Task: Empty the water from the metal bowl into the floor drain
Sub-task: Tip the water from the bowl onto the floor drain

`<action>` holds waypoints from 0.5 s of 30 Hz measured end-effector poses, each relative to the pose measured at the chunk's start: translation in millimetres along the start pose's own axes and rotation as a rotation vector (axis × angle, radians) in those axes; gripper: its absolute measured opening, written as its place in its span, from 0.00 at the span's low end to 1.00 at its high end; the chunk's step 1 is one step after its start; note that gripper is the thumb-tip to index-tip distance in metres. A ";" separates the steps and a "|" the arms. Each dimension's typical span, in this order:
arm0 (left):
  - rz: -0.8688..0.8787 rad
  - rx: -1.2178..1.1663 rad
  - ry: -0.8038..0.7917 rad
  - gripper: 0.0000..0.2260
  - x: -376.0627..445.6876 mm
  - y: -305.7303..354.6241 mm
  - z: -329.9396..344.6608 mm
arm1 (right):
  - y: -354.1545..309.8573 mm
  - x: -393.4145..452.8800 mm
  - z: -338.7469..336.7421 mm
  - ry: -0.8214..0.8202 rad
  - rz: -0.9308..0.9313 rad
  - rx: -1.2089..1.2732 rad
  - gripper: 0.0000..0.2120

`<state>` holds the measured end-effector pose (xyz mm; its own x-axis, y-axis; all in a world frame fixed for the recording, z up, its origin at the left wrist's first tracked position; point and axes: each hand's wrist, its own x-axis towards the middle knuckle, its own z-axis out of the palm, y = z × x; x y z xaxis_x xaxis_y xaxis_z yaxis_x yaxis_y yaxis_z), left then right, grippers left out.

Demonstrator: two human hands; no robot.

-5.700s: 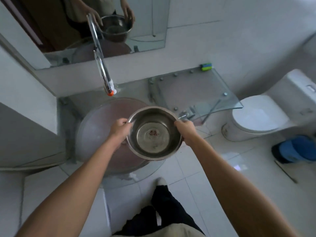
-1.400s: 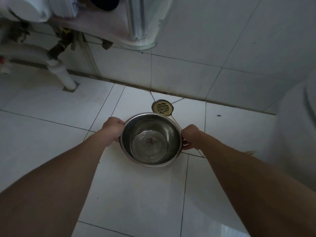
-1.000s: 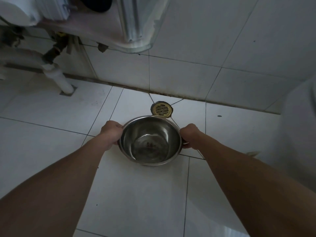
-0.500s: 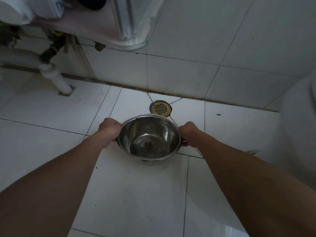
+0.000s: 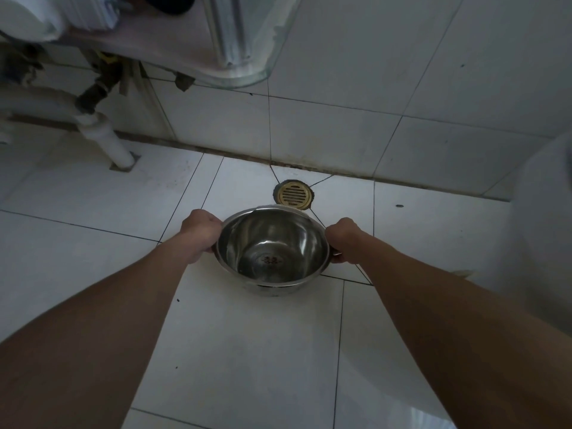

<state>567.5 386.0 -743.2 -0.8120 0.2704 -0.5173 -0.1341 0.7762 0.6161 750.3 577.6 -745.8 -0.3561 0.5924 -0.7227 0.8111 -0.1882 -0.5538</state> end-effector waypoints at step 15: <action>0.009 0.023 -0.005 0.07 2.4 1.6 -1.4 | -1.4 2.7 0.7 0.011 0.010 0.029 0.10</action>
<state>564.5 387.1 -742.5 -0.8100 0.2802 -0.5152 -0.1137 0.7868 0.6067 747.9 578.8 -747.3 -0.3425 0.5990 -0.7239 0.8008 -0.2168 -0.5583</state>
